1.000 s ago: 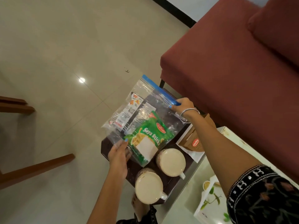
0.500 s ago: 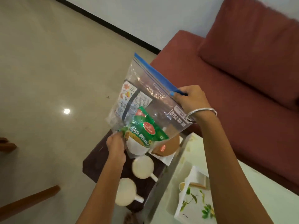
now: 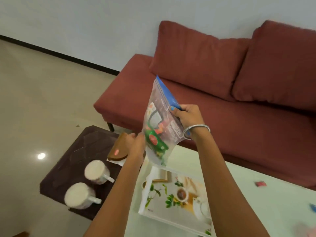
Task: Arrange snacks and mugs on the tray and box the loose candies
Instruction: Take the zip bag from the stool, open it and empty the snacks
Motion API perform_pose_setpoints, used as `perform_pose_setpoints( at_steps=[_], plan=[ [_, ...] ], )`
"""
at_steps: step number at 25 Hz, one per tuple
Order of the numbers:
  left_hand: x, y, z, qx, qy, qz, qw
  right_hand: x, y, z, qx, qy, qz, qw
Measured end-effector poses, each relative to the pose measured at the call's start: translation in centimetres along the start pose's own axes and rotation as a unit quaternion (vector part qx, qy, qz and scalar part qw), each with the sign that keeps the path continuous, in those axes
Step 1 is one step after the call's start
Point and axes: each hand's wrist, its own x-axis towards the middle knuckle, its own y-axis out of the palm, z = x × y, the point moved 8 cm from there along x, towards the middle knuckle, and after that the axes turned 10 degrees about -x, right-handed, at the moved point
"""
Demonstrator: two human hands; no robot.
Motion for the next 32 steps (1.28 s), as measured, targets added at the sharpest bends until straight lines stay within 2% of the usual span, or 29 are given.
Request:
perform_pose_setpoints(
  at_steps=[1,3,6,8,10,12,14,15,17,18,28,32],
  plan=[
    [-1.5,1.5,-0.8,0.012,0.051,0.012,0.999,-0.8,-1.7,-0.8,-0.026,-0.008,-0.025,0.999],
    [-5.0,5.3,-2.1,0.051,0.134,0.062,0.988,-2.9,-4.3,-2.0,-0.156,-0.041,-0.069,0.984],
    [-10.4,11.5,-2.3,0.171,0.211,0.124,0.954,-6.2,-6.6,-4.5,-0.299,-0.057,-0.088,0.948],
    [-12.9,14.5,-0.7,0.293,0.209,0.144,0.922,-8.1,-7.8,-6.5,-0.333,-0.059,-0.102,0.936],
    [-14.2,15.9,1.9,0.369,0.177,0.149,0.9,-9.9,-8.7,-8.3,-0.343,-0.074,-0.095,0.932],
    [-14.6,16.1,4.1,0.411,0.149,0.145,0.887,-11.5,-9.6,-10.4,-0.296,-0.068,-0.076,0.95],
    [-14.8,15.7,6.0,0.414,0.12,0.144,0.891,-12.5,-10.9,-14.1,-0.1,0.025,-0.075,0.992],
    [-14.8,15.4,6.8,0.409,0.109,0.145,0.894,-12.9,-11.1,-16.2,0.035,0.107,-0.064,0.992],
    [-15.2,14.8,8.0,0.408,0.097,0.142,0.897,-13.8,-10.1,-19.3,0.236,0.241,-0.017,0.941],
    [-15.5,14.4,8.4,0.411,0.095,0.14,0.896,-14.0,-9.7,-19.9,0.259,0.263,0.006,0.929],
    [-16.1,10.5,10.8,0.37,0.06,0.117,0.92,-14.5,-6.9,-19.6,0.173,0.262,0.038,0.949],
    [-15.6,9.4,11.1,0.344,0.012,0.132,0.929,-14.2,-6.4,-19.1,0.158,0.256,0.046,0.952]
  ],
)
